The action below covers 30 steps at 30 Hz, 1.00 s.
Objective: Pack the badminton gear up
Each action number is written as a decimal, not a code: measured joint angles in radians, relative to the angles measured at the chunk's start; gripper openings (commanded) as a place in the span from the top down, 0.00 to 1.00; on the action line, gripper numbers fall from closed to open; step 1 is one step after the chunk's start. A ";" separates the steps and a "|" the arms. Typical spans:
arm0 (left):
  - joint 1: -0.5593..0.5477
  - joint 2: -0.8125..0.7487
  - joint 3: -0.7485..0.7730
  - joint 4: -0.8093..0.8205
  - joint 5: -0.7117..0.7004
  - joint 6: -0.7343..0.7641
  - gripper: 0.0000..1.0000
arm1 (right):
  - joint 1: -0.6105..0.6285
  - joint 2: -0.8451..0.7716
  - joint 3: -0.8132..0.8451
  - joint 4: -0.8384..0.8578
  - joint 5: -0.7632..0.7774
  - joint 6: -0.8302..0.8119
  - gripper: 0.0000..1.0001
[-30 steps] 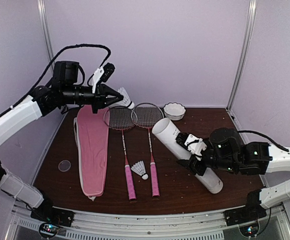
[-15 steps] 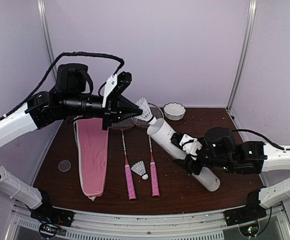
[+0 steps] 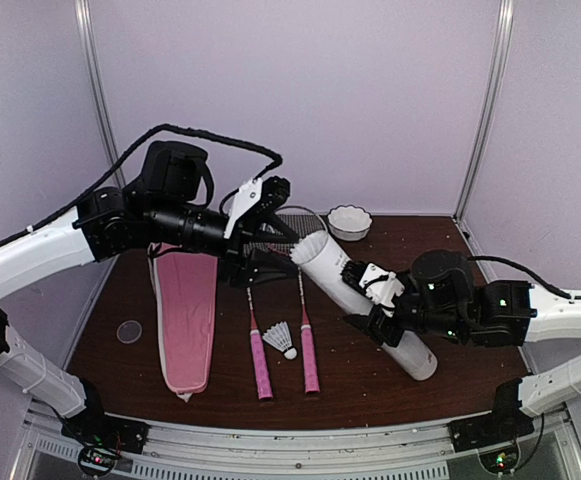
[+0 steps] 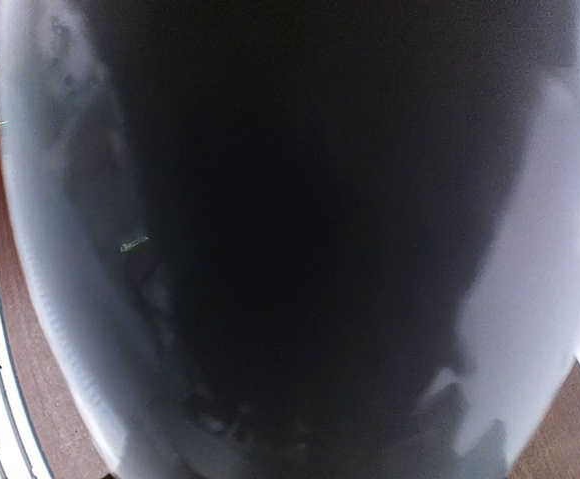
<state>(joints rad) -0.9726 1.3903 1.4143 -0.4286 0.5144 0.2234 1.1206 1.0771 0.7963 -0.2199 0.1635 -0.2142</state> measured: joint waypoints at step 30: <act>-0.089 0.257 0.236 -0.288 0.026 0.208 0.43 | 0.000 -0.006 0.000 -0.077 -0.024 0.002 0.69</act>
<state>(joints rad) -1.0611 1.6478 1.6501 -0.7166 0.5407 0.4316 1.1206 1.0710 0.7959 -0.2970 0.1390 -0.2119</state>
